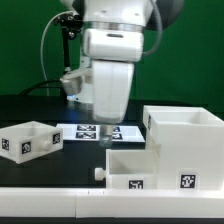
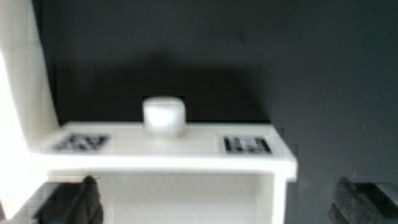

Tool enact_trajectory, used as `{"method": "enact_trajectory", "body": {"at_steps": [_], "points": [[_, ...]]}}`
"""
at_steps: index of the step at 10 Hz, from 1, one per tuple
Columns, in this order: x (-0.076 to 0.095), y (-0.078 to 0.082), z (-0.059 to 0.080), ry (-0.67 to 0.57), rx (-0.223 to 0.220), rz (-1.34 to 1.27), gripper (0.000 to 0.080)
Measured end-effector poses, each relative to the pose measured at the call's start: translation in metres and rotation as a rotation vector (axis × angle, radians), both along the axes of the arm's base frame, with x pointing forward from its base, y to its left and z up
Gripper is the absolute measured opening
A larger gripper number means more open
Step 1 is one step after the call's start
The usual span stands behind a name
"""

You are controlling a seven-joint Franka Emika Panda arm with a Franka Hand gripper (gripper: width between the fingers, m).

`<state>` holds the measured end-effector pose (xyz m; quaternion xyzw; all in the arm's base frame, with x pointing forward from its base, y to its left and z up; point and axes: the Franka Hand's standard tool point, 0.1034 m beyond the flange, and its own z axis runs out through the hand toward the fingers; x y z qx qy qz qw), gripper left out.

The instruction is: Assemble drawer

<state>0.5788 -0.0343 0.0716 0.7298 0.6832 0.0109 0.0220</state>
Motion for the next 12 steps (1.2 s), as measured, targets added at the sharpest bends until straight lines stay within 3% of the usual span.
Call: {"method": "enact_trajectory", "body": {"at_steps": [2, 5, 10, 12], "points": [[0.008, -0.031, -0.025, 0.012, 0.077, -0.017, 0.0649], [0.004, -0.041, -0.046, 0.017, 0.182, -0.038, 0.0649], [-0.025, -0.002, -0.065, 0.002, 0.204, -0.063, 0.0649], [-0.029, 0.018, -0.066, -0.007, 0.213, -0.095, 0.0649]]}}
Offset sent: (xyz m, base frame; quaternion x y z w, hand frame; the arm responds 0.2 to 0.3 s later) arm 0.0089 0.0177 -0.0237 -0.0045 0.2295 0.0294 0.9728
